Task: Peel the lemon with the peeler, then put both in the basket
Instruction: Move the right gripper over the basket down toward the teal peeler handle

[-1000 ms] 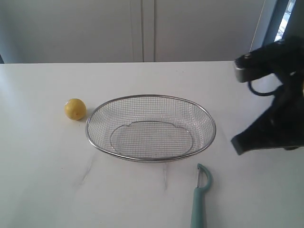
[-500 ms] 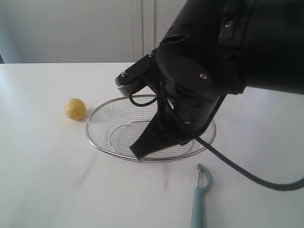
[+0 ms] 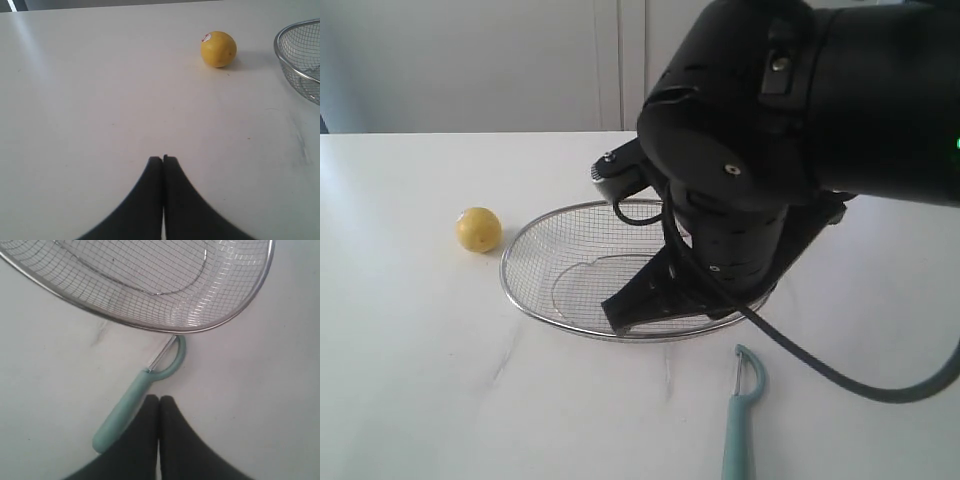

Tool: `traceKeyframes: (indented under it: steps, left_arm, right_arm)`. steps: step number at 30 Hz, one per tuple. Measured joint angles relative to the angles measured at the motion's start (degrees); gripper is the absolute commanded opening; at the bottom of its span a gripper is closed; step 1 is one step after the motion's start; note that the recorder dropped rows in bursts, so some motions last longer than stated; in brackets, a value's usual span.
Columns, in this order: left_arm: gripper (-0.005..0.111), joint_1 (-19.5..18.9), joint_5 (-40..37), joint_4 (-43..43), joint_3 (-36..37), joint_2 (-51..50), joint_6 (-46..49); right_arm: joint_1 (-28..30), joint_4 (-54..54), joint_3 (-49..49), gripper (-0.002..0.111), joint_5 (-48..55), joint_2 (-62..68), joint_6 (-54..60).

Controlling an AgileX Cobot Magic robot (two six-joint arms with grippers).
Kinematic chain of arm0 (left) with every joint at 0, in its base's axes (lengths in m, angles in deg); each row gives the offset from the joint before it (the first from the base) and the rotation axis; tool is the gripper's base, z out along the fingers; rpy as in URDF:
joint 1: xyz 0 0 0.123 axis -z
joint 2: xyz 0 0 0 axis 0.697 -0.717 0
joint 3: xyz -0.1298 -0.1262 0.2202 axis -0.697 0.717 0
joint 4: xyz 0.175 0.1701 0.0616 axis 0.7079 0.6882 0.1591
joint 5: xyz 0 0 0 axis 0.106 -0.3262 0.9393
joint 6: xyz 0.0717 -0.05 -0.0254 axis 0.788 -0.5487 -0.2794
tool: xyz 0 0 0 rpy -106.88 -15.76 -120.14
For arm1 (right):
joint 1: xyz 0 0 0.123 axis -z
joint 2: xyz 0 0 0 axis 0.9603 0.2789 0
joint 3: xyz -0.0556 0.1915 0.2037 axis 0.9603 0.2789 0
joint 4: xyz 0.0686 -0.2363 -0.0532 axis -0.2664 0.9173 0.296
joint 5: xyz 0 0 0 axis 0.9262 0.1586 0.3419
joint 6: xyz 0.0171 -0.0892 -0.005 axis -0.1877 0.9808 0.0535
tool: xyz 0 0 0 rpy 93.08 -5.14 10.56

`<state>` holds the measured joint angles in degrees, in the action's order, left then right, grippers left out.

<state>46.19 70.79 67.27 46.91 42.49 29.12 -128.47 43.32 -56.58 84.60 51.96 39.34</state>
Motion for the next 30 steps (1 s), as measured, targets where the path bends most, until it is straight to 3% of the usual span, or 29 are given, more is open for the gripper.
traceKeyframes:
  steps: [10,23,26,30]
  left_arm:
    - [0.001,0.0,0.0,0.0,0.0,0.0,0.0]
    - [0.001,0.0,0.0,0.0,0.0,0.0,0.0]
    - [0.001,0.0,0.0,0.0,0.0,0.0,0.0]
    - [0.001,0.0,0.0,0.0,0.0,0.0,0.0]
  right_arm:
    - [0.0,2.2,0.6,0.000,-1.7,0.0,-16.8]
    - [0.0,0.0,15.9,0.000,-6.5,0.0,-31.2]
    - [0.0,-1.7,17.7,0.006,-11.7,0.0,-32.2]
    - [0.0,-2.2,19.4,0.023,-20.5,0.0,-33.8]
